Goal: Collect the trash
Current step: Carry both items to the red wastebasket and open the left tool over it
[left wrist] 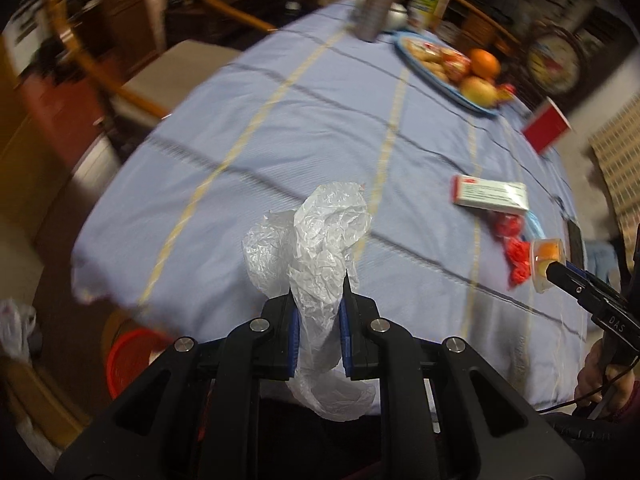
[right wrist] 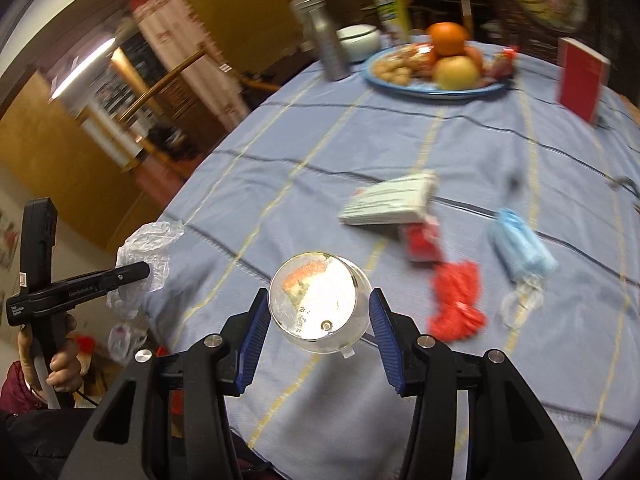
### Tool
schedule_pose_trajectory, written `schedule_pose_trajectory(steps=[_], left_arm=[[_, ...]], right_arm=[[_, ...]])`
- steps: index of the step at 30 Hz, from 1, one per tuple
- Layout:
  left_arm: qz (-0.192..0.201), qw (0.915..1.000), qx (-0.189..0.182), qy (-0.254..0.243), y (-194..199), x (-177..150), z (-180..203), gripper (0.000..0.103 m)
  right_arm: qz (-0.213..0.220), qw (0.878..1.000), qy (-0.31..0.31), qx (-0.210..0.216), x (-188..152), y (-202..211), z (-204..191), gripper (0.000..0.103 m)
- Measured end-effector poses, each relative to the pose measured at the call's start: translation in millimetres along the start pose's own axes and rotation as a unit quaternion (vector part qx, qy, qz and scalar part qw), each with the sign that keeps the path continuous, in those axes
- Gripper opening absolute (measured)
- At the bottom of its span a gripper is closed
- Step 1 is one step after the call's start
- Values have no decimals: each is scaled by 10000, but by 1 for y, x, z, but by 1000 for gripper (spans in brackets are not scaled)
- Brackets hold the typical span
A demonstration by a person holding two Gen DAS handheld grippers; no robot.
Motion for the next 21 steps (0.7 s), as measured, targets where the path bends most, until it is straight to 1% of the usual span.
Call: schedule_pose_trajectory(steps=[2, 3, 5, 6, 8, 11, 15, 18, 21], left_arm=[[78, 9994, 171, 295, 9, -7, -22, 17], [128, 9981, 294, 527, 15, -12, -38, 17], [186, 9955, 447, 812, 24, -20, -60, 17], [230, 9925, 575, 1051, 31, -28, -78, 17], [269, 9880, 712, 1341, 39, -38, -99, 17], [277, 9778, 923, 1862, 50, -58, -137, 18], [214, 9668, 1103, 2294, 53, -78, -175, 18], [159, 9613, 1115, 2514, 49, -86, -193, 18], [67, 9578, 1121, 2645, 42, -92, -208, 18]], right_arm=[[-100, 9994, 234, 239, 6, -12, -16, 50], [-141, 9988, 333, 337, 8, -17, -23, 50], [-246, 9964, 576, 577, 14, -30, -42, 50], [-283, 9952, 662, 665, 15, -34, -50, 50], [-370, 9920, 849, 861, 18, -43, -67, 50], [-458, 9861, 1149, 1113, 22, -54, -95, 50], [-541, 9818, 1342, 1230, 27, -63, -114, 50], [-610, 9801, 1437, 1227, 31, -69, -121, 50], [-629, 9794, 1514, 1179, 34, -70, -126, 50]])
Point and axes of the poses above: each gripper's, at about its wrist camera, not at the fingertips, and y roughly against the way its jaws point, z to its right, x to its top, the point moved 9 cm from there along -y, roughly the way its jaws point, and after that the axes turned 12 degrees about y, right-handed, at the moved point
